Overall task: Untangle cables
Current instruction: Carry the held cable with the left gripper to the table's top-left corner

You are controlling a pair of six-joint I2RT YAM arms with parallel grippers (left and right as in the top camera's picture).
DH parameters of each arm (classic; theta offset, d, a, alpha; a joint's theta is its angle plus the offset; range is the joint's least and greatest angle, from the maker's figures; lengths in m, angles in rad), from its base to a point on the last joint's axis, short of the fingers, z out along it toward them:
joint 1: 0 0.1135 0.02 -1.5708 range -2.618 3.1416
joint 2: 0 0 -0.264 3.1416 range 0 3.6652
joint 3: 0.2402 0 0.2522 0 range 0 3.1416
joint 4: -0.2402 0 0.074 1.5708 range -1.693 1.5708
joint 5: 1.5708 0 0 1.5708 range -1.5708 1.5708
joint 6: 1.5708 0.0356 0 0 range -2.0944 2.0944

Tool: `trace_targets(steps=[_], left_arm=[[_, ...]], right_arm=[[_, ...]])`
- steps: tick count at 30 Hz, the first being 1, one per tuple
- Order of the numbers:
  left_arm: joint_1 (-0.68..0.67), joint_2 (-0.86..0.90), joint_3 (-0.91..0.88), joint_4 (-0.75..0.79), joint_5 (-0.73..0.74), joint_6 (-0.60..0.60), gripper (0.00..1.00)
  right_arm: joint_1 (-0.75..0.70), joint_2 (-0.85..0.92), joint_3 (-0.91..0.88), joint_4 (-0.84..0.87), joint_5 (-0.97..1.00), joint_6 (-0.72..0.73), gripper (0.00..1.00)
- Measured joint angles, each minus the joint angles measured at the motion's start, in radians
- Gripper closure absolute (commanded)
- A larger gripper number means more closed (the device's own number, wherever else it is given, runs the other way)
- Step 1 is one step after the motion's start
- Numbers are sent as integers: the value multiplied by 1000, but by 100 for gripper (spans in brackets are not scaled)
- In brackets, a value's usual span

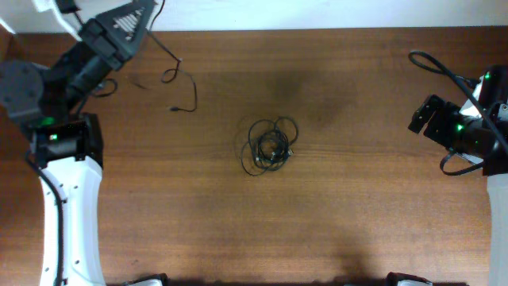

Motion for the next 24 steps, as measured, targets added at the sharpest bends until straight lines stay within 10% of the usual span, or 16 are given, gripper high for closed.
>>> trace_targets(steps=[14, 24], left_arm=[[69, 66, 62, -537, -200, 397, 99], [69, 498, 892, -1332, -425, 807, 95]], right_arm=[[0, 38, 0, 0, -18, 0, 1], [0, 150, 0, 2, -60, 0, 1]])
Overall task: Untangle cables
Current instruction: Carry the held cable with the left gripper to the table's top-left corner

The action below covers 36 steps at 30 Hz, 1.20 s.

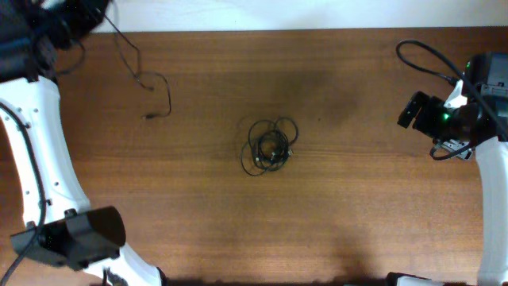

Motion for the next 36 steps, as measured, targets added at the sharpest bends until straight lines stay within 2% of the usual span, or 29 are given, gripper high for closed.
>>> trace_targets(steps=[2, 5, 10, 13, 20, 23, 25, 26, 31, 36], left_arm=[[0, 51, 114, -51, -68, 49, 95], [0, 141, 198, -46, -109, 101, 95], [-14, 269, 199, 16, -66, 147, 94], [-48, 364, 199, 19, -53, 224, 94], [-50, 495, 198, 74, -210, 314, 93], [12, 538, 198, 100, -291, 331, 71], [61, 561, 198, 120, -344, 335, 30], [90, 572, 198, 135, -377, 337, 1], [211, 602, 198, 111, -476, 337, 1], [284, 603, 198, 13, -497, 310, 1]], right_arm=[[0, 3, 0, 3, -5, 1, 1], [0, 3, 0, 9, -23, 1, 1], [0, 3, 0, 13, -33, 1, 1], [0, 3, 0, 16, -34, 0, 1], [0, 3, 0, 10, -34, 0, 1], [0, 3, 0, 10, -34, 1, 1], [0, 3, 0, 9, -34, 0, 1], [0, 3, 0, 6, -37, 0, 1], [0, 3, 0, -10, -45, 1, 1], [0, 3, 0, -8, -67, 1, 1]])
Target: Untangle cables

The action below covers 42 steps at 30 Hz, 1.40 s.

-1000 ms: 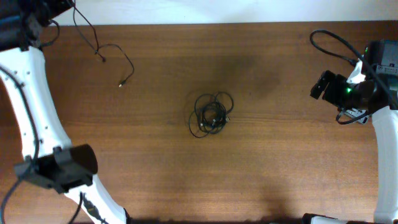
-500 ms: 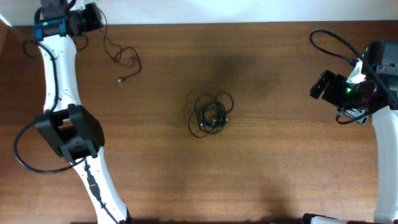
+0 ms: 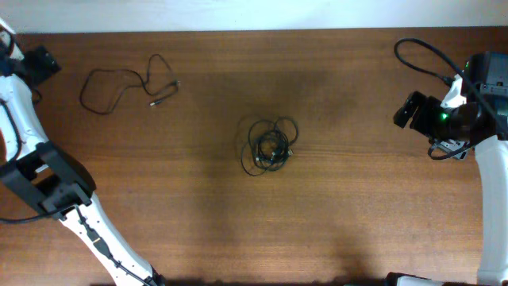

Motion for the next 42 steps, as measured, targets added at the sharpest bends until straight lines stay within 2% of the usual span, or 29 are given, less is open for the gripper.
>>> trace_targets(steps=[4, 7, 9, 16, 21, 26, 32, 35, 38, 42], left_arm=[[-1, 0, 0, -97, 126, -22, 3], [-50, 0, 0, -174, 238, -29, 1], [-105, 0, 0, -253, 247, -43, 1], [-272, 47, 0, -378, 73, -224, 1], [-258, 149, 0, -331, 2, -367, 1], [-203, 155, 6, -298, 27, -471, 2], [-160, 156, 6, -279, 10, -504, 13], [-159, 161, 6, -261, -59, -491, 13], [-162, 163, 8, -267, -110, -456, 9], [-161, 169, 90, -347, -196, -443, 7]], right_arm=[[0, 0, 0, 2, -23, 0, 1], [0, 0, 0, 3, -31, 0, 1], [0, 0, 0, 3, -32, 0, 1], [0, 0, 0, 3, -39, 0, 1], [0, 0, 0, 3, -39, 0, 1], [0, 0, 0, 19, -45, 0, 1], [0, 0, 0, 28, -46, 0, 1], [0, 0, 0, 25, -46, 0, 1], [0, 0, 0, 25, -46, 0, 1], [0, 0, 0, 25, -46, 0, 1]])
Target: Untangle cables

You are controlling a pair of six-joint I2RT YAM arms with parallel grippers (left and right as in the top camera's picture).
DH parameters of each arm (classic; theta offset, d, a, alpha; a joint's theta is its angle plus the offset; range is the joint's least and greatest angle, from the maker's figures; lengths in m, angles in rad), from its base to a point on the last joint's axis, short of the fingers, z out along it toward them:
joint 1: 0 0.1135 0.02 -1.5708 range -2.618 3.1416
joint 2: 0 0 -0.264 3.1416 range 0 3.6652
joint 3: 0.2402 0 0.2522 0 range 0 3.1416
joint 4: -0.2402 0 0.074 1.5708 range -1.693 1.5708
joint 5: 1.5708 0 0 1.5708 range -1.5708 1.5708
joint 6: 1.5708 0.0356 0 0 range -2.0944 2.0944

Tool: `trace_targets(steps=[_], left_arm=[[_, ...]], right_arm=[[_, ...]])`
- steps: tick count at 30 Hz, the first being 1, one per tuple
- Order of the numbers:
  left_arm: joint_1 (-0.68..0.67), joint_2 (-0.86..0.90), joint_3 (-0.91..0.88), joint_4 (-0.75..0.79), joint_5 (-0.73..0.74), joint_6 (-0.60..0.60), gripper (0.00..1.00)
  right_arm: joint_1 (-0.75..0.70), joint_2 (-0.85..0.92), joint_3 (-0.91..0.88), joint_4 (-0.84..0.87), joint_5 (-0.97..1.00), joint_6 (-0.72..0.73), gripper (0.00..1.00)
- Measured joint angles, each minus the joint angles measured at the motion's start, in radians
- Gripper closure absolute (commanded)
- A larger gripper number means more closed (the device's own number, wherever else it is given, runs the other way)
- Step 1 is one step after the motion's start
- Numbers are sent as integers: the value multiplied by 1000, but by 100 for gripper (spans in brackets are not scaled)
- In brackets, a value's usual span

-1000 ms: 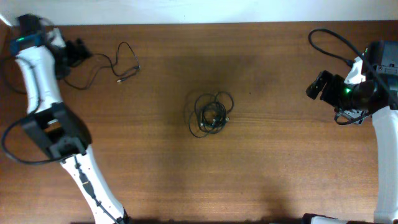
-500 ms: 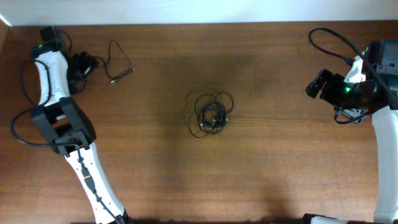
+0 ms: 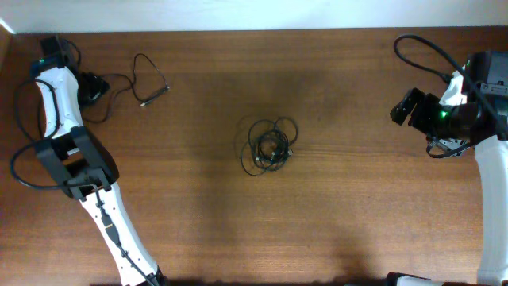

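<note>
A tangled bundle of black cables [image 3: 270, 145] lies coiled at the middle of the table. One separate thin black cable [image 3: 141, 70] lies at the far left, its plug end [image 3: 146, 102] pointing toward the middle. My left gripper [image 3: 90, 86] sits at that cable's left end, touching or just over it; its jaws are too small and dark to read. My right gripper [image 3: 403, 108] hovers at the right side, well away from the bundle, and the state of its fingers does not show.
The wooden table [image 3: 357, 206] ends at a white wall along the back. The left arm's white links [image 3: 55, 111] bend over the left edge. A black supply cable [image 3: 425, 57] loops above the right arm.
The left arm has folded inward and its gripper now sits at the loose cable's left end. That cable has shifted, its loop drawn left. The right gripper has barely moved.
At first my left gripper held one cable pulled clear of the bundle at the back left. It then carried it further left. Later the cable lay loose on the table with the gripper apart from it. Now the gripper is back at its end. The bundle never moved.
</note>
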Motion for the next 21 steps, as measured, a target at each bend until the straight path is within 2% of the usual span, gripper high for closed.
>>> trace_targets(steps=[4, 8, 13, 17, 19, 21], left_arm=[[0, 0, 151, -39, -26, 1, 6], [0, -1, 146, -70, -77, 5, 7], [8, 0, 10, -16, -150, 10, 21], [43, 0, -72, 69, -174, 39, 26], [58, 0, -106, 108, -175, 55, 34], [71, -6, -124, 128, -181, 79, 37]], right_arm=[[0, 0, 0, 0, 0, 0, 1], [0, 0, 0, -2, 0, -1, 1], [0, 0, 0, -8, 0, 0, 1], [0, 0, 0, -9, 0, 0, 1], [0, 0, 0, -8, 0, 0, 1], [0, 0, 0, -9, 0, -1, 1]])
